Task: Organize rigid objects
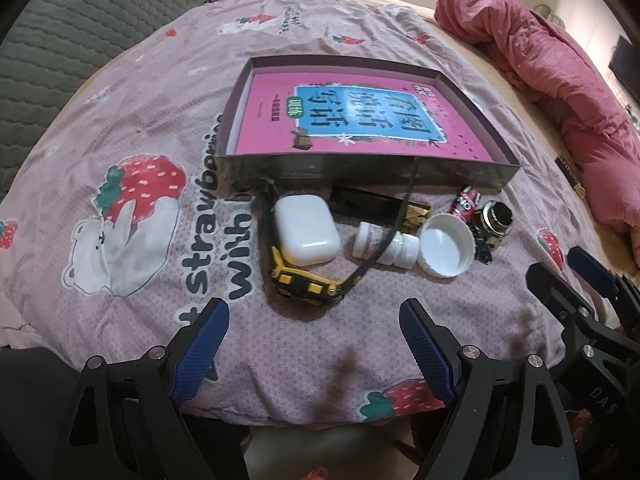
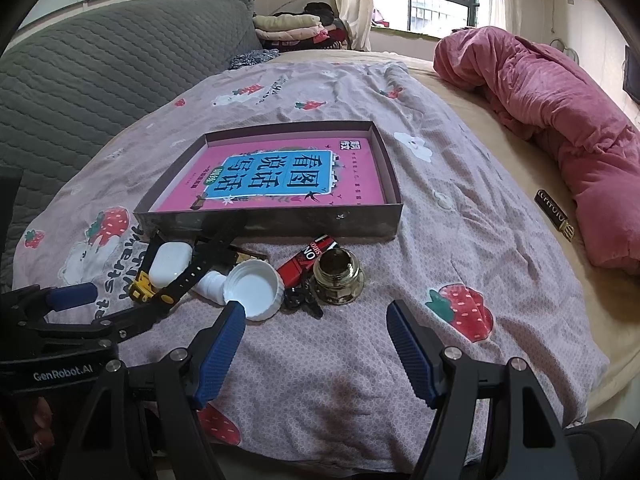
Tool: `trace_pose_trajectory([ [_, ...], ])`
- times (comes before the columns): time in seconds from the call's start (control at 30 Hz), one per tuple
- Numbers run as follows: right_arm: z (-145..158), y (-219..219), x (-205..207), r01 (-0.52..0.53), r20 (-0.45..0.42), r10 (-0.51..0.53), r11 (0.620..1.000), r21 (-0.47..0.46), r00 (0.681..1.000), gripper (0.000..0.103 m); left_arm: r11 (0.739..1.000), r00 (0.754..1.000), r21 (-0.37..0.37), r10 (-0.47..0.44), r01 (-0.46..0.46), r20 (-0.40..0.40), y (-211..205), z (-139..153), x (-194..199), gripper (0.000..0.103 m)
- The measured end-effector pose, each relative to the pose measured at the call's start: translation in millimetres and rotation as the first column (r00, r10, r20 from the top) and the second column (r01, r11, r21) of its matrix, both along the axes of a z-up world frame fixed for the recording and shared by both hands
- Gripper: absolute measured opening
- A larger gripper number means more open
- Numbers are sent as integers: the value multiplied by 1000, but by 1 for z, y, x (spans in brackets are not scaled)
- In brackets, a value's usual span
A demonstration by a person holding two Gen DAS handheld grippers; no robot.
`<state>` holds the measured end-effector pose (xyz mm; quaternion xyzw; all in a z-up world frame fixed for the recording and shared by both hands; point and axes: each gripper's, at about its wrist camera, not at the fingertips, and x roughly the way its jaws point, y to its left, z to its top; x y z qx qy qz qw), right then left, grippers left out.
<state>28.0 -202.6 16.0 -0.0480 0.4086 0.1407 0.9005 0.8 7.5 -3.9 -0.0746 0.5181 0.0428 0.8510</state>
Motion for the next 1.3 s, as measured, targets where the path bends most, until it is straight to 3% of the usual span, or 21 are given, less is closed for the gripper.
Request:
trace_pose_trajectory([
  [0.23, -2, -1, 4, 9, -3, -9, 1000, -7, 1000, 72, 999, 999, -16, 29, -30, -27, 15, -7, 2, 88],
  [1.1, -18, -9, 32, 44, -35, -46, 999, -30, 998, 72, 999, 995, -51, -23, 18, -101, 10, -45, 43, 88],
  [1.3, -23, -11, 46, 27, -53, -29, 999, -38, 998, 72, 994, 993, -107, -45, 34, -107, 15, -47, 56, 88],
])
